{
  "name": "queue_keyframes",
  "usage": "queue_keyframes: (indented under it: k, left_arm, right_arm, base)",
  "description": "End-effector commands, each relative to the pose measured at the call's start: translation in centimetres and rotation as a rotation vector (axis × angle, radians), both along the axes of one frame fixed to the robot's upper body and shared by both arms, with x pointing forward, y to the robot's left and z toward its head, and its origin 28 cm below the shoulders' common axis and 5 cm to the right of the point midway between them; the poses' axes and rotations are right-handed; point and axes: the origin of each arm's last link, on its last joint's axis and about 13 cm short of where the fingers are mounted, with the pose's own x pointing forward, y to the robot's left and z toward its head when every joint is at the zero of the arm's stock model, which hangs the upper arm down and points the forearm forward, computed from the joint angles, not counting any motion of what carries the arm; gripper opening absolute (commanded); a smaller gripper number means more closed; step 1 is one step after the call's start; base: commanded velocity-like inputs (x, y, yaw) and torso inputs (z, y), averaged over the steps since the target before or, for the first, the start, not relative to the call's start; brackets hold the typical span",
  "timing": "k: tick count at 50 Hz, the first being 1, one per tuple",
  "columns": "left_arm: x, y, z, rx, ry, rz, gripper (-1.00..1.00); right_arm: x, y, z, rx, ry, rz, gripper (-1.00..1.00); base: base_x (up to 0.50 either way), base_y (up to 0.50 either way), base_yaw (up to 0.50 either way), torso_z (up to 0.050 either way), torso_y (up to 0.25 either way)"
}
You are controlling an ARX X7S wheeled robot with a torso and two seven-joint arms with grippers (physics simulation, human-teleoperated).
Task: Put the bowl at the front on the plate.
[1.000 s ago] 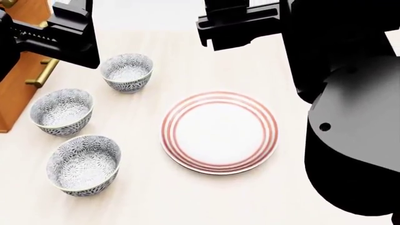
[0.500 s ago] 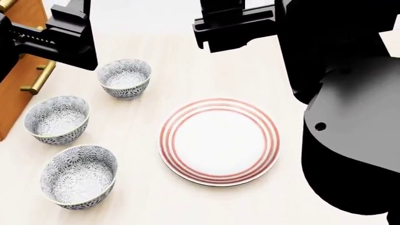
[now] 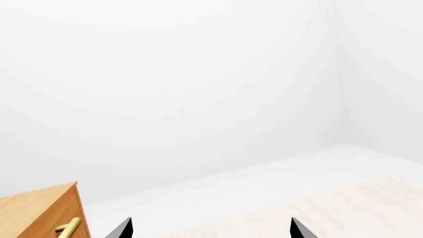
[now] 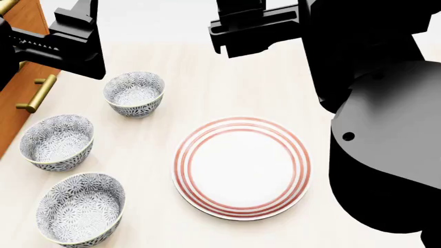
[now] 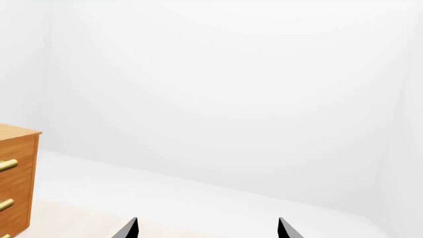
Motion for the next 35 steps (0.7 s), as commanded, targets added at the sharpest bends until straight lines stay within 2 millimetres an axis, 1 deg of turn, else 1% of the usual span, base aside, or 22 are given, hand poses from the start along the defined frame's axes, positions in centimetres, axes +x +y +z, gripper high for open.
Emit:
queue_keyframes:
  k: [1,35]
  left_arm:
    - [0.02,0.02,-0.08,0.0,0.003,-0.001,1.0]
    - [-0.03,0.13,-0.12,-0.013,0.005,-0.004,1.0]
  right_arm:
    - [0.02,0.04,0.09,0.001,-0.004,0.004,1.0]
    - [0.1,0.03,-0.24,0.008,0.003,0.01,1.0]
  base:
    - [0.11,0.0,0.0,0.0,0.0]
    - [0.11,0.0,0.0,0.0,0.0]
